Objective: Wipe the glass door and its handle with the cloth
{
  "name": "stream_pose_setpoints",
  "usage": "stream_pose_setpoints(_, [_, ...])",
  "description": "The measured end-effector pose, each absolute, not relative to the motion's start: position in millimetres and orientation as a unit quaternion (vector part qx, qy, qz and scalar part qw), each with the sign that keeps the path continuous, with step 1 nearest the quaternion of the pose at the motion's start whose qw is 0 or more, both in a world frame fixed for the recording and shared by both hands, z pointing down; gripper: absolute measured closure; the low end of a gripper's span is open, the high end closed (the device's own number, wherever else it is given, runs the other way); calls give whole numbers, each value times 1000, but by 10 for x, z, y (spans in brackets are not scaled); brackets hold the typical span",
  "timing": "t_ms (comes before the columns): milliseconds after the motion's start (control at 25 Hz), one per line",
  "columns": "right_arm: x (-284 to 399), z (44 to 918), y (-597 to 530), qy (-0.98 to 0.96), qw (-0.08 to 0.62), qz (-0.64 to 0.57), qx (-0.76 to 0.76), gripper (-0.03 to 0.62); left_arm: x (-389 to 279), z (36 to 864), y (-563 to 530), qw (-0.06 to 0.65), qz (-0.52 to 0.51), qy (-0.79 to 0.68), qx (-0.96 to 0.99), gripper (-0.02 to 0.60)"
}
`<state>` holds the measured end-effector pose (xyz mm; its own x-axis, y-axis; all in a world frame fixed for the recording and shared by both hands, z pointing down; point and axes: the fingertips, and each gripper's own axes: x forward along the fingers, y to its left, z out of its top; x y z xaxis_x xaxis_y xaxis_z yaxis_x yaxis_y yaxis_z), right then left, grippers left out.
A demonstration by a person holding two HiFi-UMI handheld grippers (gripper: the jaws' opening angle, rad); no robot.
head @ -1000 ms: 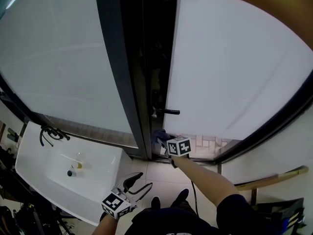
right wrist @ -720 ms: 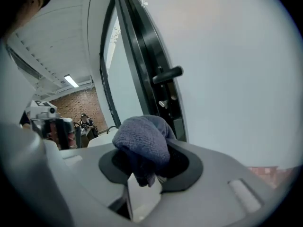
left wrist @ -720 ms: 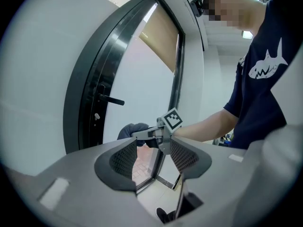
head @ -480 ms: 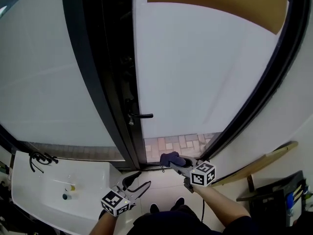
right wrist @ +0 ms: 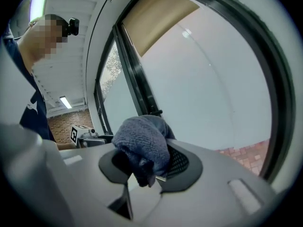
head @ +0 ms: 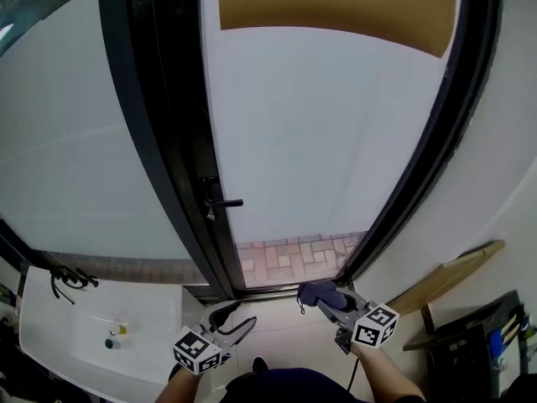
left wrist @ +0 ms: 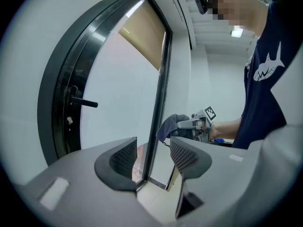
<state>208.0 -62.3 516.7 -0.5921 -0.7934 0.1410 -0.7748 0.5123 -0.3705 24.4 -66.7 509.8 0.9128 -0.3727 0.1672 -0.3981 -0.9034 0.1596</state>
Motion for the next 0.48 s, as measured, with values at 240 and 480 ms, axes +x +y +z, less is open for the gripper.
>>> stream_pose_setpoints(240, [2229,4992,-173,879,41,-184,-439,461,444,4959,-262,89,62,-213,971,368])
stream_pose_setpoints(480, [2367,4871,263,883,54,-172,-434,461,495,4978,202,88,66,-229,967,367])
